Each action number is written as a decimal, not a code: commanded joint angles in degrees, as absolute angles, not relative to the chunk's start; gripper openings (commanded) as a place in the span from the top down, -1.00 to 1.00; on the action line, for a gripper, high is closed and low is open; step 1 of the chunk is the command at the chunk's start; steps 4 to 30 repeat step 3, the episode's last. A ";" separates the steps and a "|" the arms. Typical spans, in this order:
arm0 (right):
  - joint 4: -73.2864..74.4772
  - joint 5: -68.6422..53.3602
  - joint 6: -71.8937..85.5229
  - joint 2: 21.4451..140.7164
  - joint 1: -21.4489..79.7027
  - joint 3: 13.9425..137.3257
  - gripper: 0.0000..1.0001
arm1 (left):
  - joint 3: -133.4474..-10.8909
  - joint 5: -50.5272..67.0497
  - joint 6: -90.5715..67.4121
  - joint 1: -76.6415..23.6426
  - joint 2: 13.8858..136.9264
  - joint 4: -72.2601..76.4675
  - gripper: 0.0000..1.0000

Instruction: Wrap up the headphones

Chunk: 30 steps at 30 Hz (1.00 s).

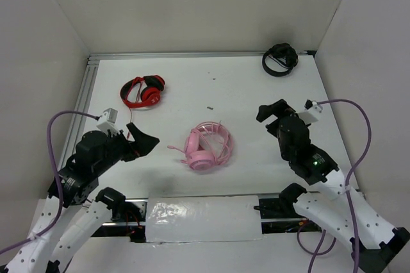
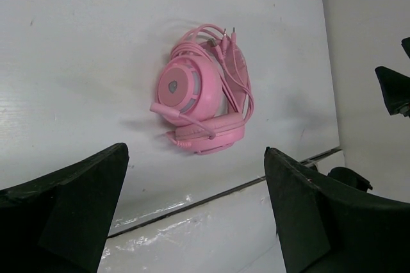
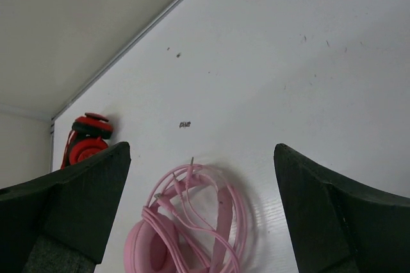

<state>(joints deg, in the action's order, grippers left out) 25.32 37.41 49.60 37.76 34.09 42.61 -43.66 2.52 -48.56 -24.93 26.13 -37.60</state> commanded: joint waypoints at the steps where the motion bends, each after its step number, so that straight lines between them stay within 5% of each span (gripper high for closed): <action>1: 23.91 40.96 49.66 34.72 34.01 40.96 -0.99 | -43.86 1.85 -50.19 -25.40 26.72 -37.00 -0.99; 30: 25.30 41.83 51.23 34.02 34.10 41.13 -0.99 | -43.24 1.85 -50.10 -25.49 27.07 -36.57 -0.99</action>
